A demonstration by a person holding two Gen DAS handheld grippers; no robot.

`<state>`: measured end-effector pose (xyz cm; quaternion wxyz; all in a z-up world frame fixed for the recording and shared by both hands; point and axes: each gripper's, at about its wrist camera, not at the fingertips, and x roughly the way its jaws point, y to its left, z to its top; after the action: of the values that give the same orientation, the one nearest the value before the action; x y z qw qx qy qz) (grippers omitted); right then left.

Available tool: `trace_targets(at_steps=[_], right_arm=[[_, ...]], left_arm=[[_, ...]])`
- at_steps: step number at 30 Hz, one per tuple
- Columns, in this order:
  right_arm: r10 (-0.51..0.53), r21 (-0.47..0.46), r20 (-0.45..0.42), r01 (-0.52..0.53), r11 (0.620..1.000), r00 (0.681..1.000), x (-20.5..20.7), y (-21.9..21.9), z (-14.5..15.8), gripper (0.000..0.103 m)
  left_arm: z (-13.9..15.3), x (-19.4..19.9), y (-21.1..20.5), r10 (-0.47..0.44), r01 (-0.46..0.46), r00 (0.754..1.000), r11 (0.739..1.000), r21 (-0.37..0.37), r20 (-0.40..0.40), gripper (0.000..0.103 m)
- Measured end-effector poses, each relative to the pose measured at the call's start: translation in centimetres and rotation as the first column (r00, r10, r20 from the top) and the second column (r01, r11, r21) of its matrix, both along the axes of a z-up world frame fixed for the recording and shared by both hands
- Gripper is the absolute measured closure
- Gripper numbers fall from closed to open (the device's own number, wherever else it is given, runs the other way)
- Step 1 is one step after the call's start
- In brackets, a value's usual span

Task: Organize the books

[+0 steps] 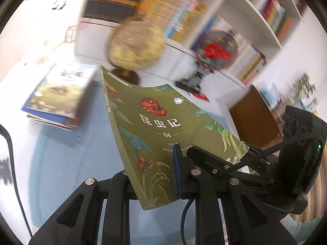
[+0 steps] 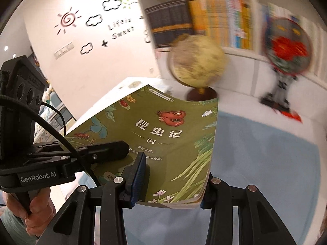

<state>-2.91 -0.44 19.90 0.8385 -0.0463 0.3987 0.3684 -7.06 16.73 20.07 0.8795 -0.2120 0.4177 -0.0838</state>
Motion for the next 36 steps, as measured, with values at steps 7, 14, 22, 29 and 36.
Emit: trace_targets(at_steps=[7, 14, 22, 29, 36], right_arm=[[0.071, 0.042, -0.048, -0.069, 0.997, 0.996, 3.4, 11.3, -2.4, 0.062], [0.069, 0.009, -0.066, -0.068, 0.998, 0.995, 5.9, 17.7, -3.9, 0.062], [-0.004, -0.052, -0.069, 0.001, 0.999, 0.998, 8.6, 20.8, -5.4, 0.061], [-0.055, -0.066, -0.129, 0.047, 0.997, 0.99, 12.0, 22.6, -8.0, 0.061], [-0.074, -0.074, -0.161, 0.063, 0.995, 0.984, 11.8, 23.9, -9.8, 0.061]], left_arm=[[-1.5, 1.7, 10.0, 0.084, -0.084, 0.996, 0.996, 0.031, -0.014, 0.086], [-3.5, 4.0, 15.6, 0.09, -0.091, 0.995, 0.996, -0.007, -0.031, 0.086], [-6.2, 7.7, 18.9, 0.044, -0.047, 0.998, 0.995, -0.089, -0.04, 0.086], [-9.0, 11.6, 21.1, 0.024, -0.032, 0.995, 0.996, -0.085, -0.097, 0.085], [-11.6, 12.8, 22.8, 0.025, -0.043, 0.986, 0.994, -0.105, -0.166, 0.074]])
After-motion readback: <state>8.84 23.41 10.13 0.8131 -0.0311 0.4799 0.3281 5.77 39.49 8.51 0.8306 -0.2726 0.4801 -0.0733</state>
